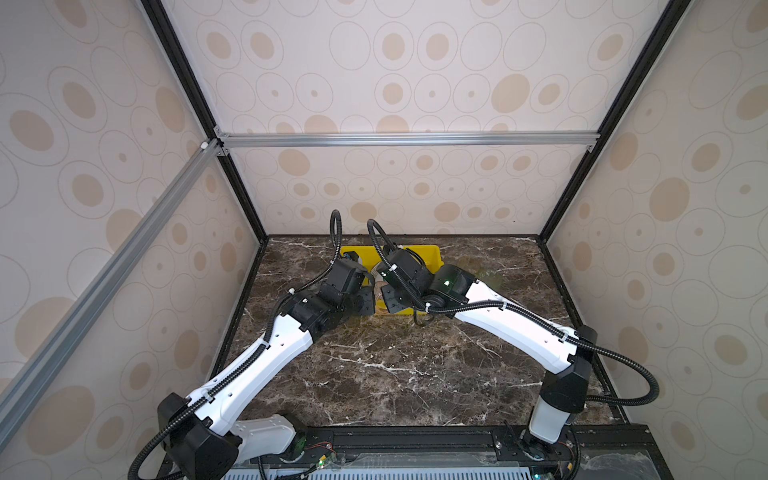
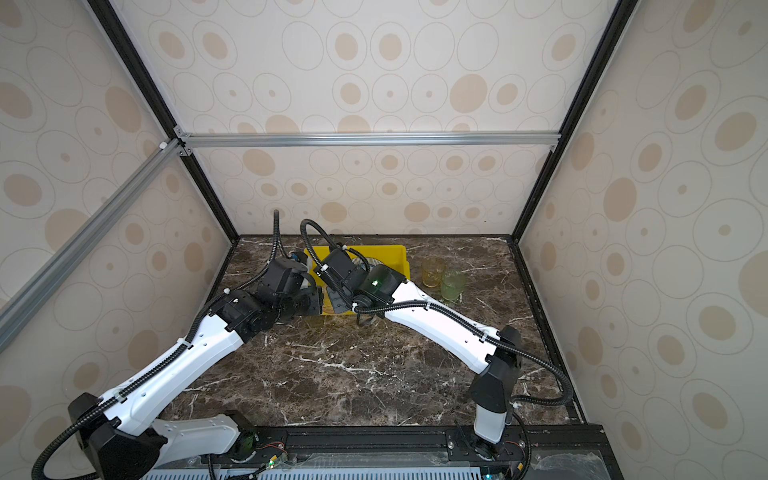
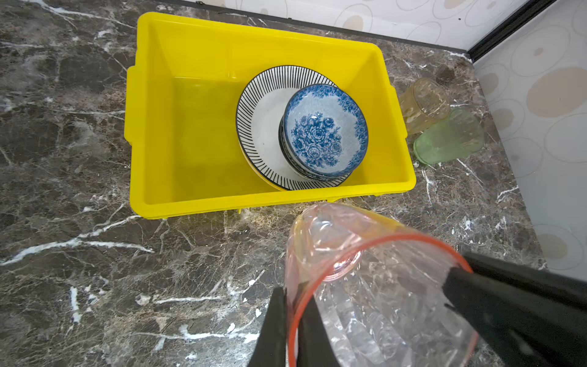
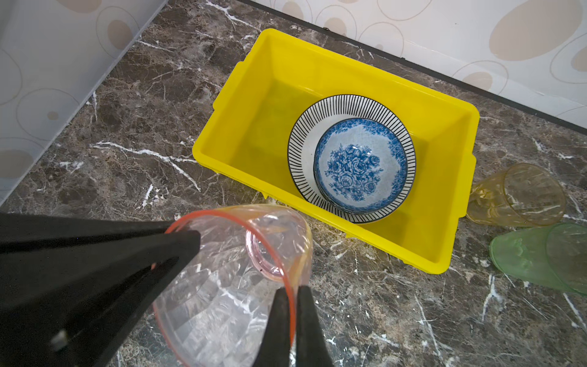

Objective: Place the mixed dishes into the plastic bin
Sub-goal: 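Grasp the pink cup with the left gripper while the right gripper releases and withdraws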

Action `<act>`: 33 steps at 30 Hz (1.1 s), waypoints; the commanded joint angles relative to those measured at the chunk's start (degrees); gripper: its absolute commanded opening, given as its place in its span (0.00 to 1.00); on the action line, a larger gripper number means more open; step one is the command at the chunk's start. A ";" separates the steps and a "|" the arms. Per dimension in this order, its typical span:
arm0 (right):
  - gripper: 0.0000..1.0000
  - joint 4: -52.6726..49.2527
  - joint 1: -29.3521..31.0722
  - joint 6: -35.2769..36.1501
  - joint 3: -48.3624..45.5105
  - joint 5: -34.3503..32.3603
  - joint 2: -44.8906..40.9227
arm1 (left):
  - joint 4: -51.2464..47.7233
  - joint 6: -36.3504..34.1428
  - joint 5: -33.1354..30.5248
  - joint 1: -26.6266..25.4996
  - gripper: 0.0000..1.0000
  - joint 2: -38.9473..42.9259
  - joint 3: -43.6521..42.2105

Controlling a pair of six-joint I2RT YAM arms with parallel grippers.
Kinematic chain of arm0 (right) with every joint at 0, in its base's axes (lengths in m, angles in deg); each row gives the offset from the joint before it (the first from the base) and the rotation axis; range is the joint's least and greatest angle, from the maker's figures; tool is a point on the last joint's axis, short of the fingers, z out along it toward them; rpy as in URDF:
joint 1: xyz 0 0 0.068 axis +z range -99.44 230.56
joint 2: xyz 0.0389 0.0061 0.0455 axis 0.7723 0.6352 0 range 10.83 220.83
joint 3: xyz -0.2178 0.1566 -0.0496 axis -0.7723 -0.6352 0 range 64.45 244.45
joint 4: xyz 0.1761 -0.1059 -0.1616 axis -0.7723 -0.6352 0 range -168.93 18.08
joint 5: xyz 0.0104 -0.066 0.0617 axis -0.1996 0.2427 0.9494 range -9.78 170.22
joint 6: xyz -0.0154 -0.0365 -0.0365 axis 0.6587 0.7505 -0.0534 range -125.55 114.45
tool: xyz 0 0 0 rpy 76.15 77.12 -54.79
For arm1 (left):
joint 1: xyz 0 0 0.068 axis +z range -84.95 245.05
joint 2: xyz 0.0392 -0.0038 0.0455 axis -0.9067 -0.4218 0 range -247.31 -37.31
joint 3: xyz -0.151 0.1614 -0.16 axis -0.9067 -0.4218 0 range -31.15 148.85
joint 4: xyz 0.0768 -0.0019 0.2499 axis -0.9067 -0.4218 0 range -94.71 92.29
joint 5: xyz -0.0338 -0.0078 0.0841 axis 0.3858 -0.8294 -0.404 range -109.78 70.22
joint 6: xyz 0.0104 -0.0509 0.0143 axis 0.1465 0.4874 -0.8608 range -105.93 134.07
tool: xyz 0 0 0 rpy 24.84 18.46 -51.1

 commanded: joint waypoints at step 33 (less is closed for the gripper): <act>0.49 6.16 -7.28 -0.31 -18.91 -1.23 -20.33 | -0.82 -4.75 -3.08 8.39 0.00 -7.60 10.16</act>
